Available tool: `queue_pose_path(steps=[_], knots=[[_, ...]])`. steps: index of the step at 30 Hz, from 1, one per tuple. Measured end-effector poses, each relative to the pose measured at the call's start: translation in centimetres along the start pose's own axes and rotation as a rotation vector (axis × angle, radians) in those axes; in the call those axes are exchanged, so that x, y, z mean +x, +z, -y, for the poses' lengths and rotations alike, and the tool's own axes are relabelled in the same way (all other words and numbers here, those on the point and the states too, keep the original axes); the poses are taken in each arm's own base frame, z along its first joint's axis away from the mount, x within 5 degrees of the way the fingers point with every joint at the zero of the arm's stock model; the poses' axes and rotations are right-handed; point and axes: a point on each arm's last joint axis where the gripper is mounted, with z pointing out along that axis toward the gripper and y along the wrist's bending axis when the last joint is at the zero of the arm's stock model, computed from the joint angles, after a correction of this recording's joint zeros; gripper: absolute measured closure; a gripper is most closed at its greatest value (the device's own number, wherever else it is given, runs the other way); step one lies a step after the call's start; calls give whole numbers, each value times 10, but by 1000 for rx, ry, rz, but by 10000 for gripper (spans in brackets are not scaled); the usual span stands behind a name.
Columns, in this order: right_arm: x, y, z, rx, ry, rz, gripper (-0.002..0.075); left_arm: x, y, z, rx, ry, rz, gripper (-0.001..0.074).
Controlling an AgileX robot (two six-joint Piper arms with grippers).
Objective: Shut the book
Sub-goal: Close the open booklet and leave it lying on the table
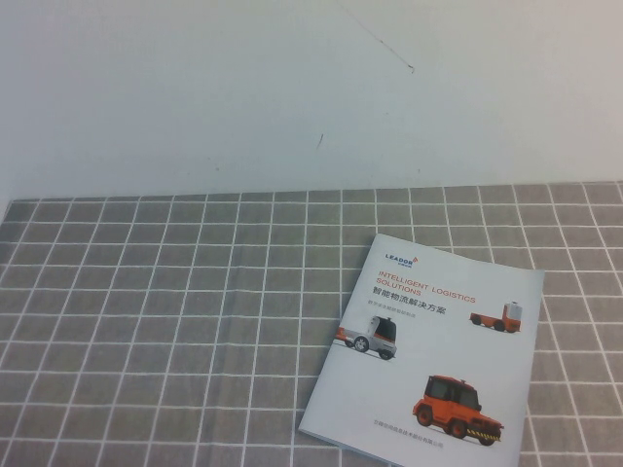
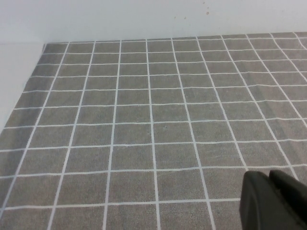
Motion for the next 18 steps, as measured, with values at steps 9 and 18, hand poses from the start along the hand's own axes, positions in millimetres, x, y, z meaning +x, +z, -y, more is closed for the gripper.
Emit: queue_pose_path(steps=[9,18], knots=[[44,7,26,401,269,-114,729,0,0,0,0,-3,1,738],[66,19,22,416,259,-136,729,0,0,0,0,-1,-3,738]])
